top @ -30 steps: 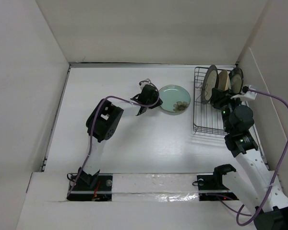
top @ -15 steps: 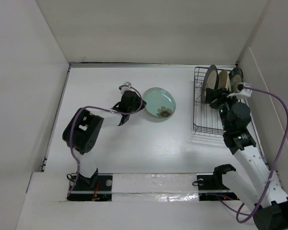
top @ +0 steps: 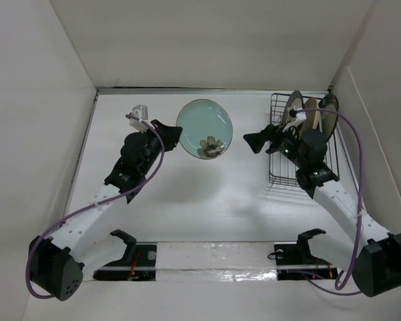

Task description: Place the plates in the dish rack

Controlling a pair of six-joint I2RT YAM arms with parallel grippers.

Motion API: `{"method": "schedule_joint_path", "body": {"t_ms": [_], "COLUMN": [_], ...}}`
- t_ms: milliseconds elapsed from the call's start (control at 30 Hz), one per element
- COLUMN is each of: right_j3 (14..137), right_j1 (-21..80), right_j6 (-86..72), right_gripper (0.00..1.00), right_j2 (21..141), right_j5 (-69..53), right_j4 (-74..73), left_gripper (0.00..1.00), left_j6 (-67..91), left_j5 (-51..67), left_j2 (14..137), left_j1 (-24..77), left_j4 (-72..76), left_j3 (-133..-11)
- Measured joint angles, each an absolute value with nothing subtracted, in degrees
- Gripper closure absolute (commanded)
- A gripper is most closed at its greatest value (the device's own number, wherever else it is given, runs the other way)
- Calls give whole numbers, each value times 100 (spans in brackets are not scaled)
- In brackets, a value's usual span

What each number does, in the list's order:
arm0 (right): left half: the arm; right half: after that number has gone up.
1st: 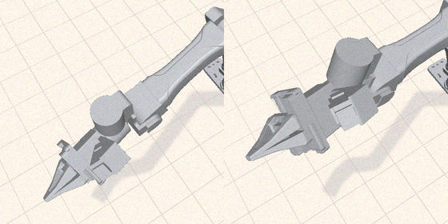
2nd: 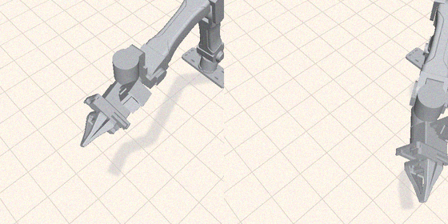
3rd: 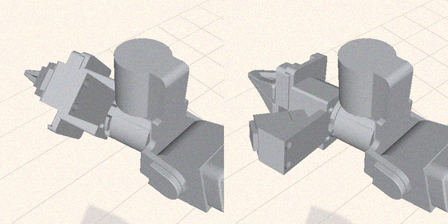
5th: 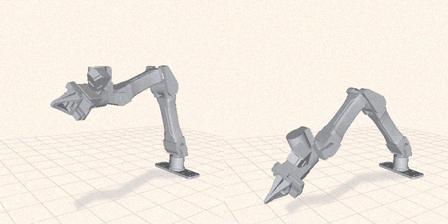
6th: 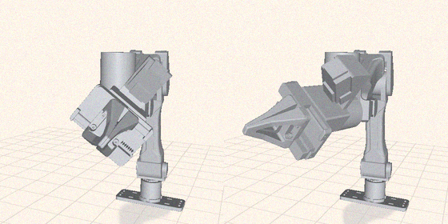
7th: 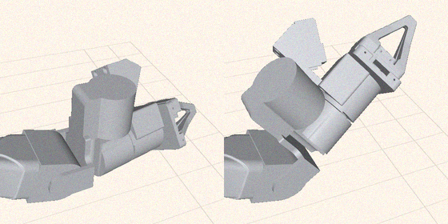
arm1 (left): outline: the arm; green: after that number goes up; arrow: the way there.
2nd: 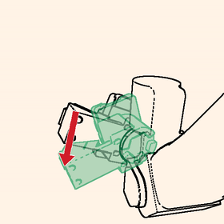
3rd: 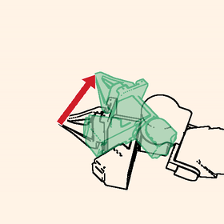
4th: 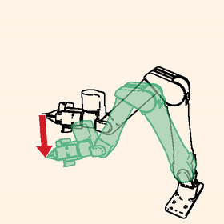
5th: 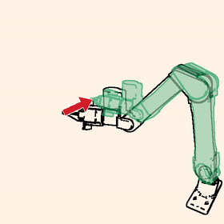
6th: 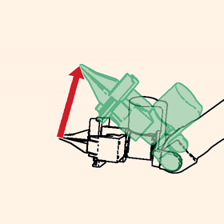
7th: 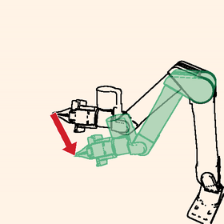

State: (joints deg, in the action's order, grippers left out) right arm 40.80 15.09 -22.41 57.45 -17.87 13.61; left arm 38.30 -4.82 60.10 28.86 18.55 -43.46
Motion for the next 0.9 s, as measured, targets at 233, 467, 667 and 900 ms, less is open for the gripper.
{"method": "schedule_joint_path", "body": {"t_ms": [233, 467, 667, 900], "right_j3": [4130, 4128, 4093, 4040], "right_j1": [2025, 2189, 2222, 2436], "right_j6": [-2408, -2574, -2606, -2733], "right_gripper": [1, 1, 2, 35], "right_j2": [6270, 6469, 6831, 7271], "right_j5": [-2506, -2768, -2591, -3148], "right_j4": [1863, 2416, 2482, 2995], "left_gripper": [100, 100, 100, 100], "left_j6": [3750, 3728, 3708, 3599], "left_j5": [209, 888, 1271, 1573], "left_j2": [5430, 5435, 5332, 5308], "left_j1": [2884, 2886, 2886, 2886], "left_j4": [1500, 1210, 1216, 1253], "left_j3": [-4309, -4272, -4272, -4272]}}
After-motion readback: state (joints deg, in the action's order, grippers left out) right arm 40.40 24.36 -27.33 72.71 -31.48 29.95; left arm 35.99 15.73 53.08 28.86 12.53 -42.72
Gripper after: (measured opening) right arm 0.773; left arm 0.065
